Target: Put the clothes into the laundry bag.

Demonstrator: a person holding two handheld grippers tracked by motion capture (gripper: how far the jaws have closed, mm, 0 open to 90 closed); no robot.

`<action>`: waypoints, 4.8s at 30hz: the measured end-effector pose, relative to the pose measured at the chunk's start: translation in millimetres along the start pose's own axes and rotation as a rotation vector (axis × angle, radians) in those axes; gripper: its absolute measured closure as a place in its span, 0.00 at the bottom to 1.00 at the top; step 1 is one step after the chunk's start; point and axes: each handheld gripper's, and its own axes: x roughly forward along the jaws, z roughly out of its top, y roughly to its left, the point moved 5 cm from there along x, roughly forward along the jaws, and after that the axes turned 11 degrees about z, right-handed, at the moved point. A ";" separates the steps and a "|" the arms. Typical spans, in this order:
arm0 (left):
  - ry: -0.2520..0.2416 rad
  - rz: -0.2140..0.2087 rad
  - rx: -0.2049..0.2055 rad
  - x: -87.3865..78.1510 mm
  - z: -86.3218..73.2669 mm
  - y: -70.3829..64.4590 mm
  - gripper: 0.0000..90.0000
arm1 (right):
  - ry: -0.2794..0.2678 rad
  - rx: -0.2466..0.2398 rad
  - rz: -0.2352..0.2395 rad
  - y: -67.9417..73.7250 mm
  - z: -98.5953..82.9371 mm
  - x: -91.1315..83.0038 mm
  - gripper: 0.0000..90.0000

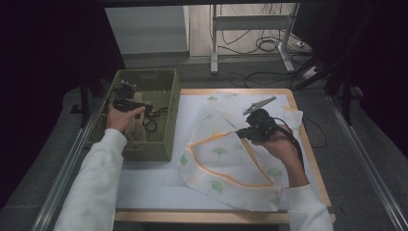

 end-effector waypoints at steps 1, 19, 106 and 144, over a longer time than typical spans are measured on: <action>0.002 0.000 -0.008 1.3 1.1 0.6 0.16 | 0.000 0.000 0.000 0.0 0.0 0.0 0.97; 0.136 0.093 -0.018 34.9 3.9 21.8 0.15 | 0.006 0.003 0.000 -1.0 -1.0 2.1 0.98; 0.486 0.239 0.063 71.0 -31.5 33.5 0.83 | 0.004 0.009 -0.007 -2.6 -3.0 0.1 0.97; 0.123 0.046 -0.050 13.0 -15.7 42.0 0.86 | 0.004 0.010 -0.005 -3.4 -4.0 -1.7 0.97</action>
